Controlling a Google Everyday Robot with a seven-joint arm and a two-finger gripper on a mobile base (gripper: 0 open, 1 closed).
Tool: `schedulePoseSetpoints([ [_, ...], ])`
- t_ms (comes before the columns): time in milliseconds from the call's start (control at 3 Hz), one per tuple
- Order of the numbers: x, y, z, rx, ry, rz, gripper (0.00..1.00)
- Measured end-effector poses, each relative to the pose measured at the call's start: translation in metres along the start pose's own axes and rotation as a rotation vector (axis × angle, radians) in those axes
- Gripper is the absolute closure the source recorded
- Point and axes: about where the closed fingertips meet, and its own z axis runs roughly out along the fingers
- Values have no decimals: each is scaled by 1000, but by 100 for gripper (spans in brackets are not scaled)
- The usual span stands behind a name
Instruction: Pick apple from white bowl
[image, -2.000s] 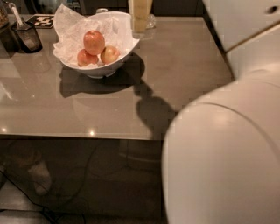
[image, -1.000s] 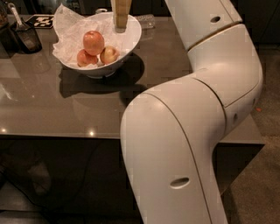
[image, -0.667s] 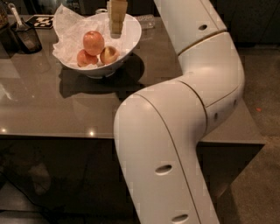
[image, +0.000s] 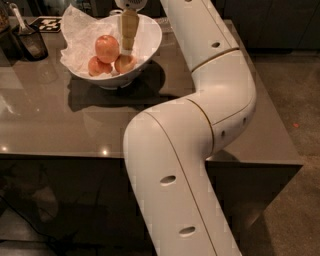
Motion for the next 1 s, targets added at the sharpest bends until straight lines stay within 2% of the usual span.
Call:
schedulePoseSetpoints([
  [333, -4, -5, 32, -9, -8, 13, 0],
  [667, -9, -8, 47, -9, -20, 16, 0],
  [1000, -10, -4, 64, -34, -27, 27, 0],
])
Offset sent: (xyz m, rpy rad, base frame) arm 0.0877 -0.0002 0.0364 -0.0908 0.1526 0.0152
